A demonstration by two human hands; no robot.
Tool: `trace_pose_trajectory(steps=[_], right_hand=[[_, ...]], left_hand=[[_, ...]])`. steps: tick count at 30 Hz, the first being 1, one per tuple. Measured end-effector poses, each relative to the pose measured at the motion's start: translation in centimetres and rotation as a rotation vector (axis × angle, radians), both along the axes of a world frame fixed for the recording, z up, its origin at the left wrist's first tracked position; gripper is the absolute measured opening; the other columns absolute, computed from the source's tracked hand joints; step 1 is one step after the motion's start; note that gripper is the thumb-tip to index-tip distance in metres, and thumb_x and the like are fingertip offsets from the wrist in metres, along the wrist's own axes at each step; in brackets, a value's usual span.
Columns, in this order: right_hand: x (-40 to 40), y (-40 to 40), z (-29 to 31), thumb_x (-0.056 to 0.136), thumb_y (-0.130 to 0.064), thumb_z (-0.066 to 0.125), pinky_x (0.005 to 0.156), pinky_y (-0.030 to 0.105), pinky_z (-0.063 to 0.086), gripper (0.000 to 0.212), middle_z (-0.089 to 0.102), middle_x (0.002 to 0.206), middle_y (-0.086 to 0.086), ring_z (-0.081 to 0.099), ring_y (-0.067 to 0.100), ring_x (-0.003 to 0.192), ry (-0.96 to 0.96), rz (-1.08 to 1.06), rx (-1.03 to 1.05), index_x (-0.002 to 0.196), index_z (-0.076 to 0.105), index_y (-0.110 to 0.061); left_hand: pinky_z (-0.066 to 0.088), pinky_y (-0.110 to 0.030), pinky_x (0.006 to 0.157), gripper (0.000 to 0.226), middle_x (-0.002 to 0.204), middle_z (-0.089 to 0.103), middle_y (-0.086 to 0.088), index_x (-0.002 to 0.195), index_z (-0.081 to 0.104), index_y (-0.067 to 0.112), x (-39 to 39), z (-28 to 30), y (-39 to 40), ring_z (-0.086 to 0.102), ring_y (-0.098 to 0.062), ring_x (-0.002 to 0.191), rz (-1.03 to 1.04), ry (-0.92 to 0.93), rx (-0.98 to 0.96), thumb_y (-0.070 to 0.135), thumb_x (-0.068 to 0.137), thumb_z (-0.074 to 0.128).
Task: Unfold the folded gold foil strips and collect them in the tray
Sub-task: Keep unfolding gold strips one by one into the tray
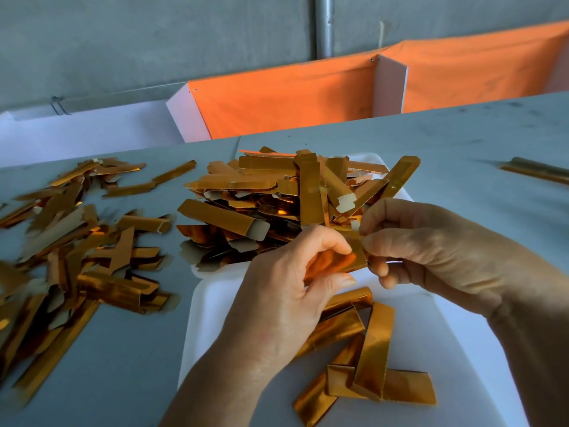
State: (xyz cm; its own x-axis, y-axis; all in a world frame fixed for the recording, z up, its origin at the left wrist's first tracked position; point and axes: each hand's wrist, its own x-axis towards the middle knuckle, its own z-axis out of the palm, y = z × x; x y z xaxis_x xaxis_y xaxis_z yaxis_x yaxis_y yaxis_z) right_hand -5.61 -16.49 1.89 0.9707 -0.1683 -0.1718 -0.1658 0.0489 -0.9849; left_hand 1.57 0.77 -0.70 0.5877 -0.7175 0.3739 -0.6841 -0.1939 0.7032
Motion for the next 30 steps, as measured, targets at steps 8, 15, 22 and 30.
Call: trace_pose_trajectory(steps=[8,15,22,30], right_hand=[[-0.47,-0.72,0.0,0.074,-0.015,0.068,0.048,0.019,0.047,0.008,0.058,0.061,0.007,0.056,0.012,0.052,-0.054,0.112,0.08,0.066,0.068,-0.016],[-0.13,-0.35,-0.41,0.068,-0.019,0.071,0.044,0.019,0.045,0.011,0.054,0.059,0.005,0.051,0.012,0.047,-0.031,0.072,0.15,0.074,0.067,-0.011],[0.2,-0.16,-0.56,0.063,-0.026,0.072,0.048,0.019,0.05,0.026,0.058,0.06,0.005,0.057,0.014,0.05,-0.014,0.116,0.197,0.081,0.063,-0.009],[0.23,-0.14,-0.63,0.069,-0.036,0.069,0.055,0.02,0.052,0.036,0.067,0.069,0.005,0.065,0.014,0.061,0.073,0.062,-0.048,0.094,0.066,-0.01]], left_hand=[[0.052,-0.013,0.073,0.027,0.094,0.067,0.016,0.102,0.054,0.041,-0.02,0.38,0.13,0.062,-0.002,0.096,-0.047,0.063,-0.018,0.044,0.078,0.065],[0.053,-0.016,0.076,0.025,0.097,0.07,0.017,0.101,0.056,0.039,0.2,0.29,0.13,0.065,-0.003,0.097,-0.091,0.14,-0.054,0.038,0.078,0.066],[0.051,-0.019,0.08,0.025,0.097,0.072,0.012,0.097,0.058,0.033,0.73,-0.01,-0.06,0.067,-0.009,0.097,-0.13,0.304,-0.146,0.033,0.076,0.071],[0.051,-0.012,0.077,0.041,0.1,0.067,0.02,0.104,0.052,0.038,0.24,-0.25,-0.42,0.063,0.003,0.096,-0.022,0.275,-0.02,0.037,0.071,0.078]])
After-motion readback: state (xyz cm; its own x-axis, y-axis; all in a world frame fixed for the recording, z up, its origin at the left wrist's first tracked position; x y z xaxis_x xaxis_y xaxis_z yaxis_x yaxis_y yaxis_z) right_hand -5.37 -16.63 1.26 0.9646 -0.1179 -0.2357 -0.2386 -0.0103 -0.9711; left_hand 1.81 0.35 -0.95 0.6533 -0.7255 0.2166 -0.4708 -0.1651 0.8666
